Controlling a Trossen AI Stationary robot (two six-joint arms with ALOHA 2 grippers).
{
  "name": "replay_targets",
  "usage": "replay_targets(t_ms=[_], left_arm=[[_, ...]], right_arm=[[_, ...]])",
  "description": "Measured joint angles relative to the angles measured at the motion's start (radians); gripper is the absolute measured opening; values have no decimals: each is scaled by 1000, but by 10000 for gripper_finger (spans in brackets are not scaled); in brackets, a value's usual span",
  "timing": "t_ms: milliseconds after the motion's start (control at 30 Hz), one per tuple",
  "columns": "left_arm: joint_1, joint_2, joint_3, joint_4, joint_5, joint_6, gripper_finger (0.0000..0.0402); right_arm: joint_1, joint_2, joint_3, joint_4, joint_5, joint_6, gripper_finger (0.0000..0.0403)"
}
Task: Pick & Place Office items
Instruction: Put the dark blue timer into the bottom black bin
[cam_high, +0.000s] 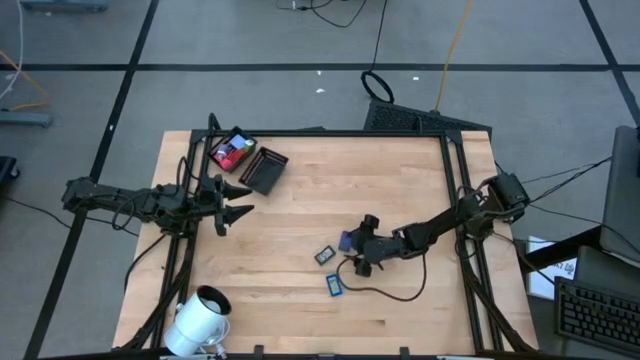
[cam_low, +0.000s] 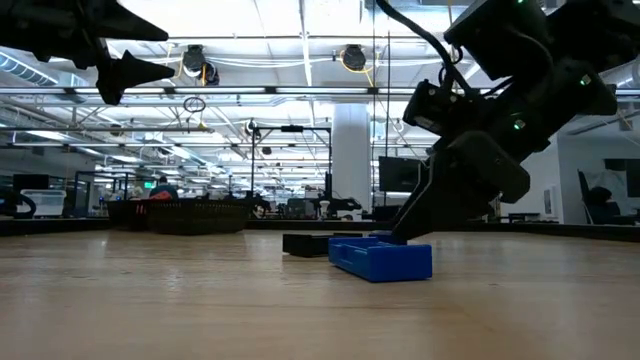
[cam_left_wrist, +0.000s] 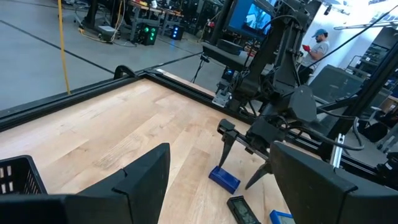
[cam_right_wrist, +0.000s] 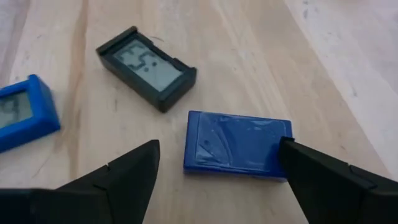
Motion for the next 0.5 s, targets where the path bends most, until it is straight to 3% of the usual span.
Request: replay_targets(t_ms=[500], left_arm=[[0, 0, 0, 0, 0, -2, 278]], right_arm=[[-13, 44, -1, 82, -24, -60, 325]])
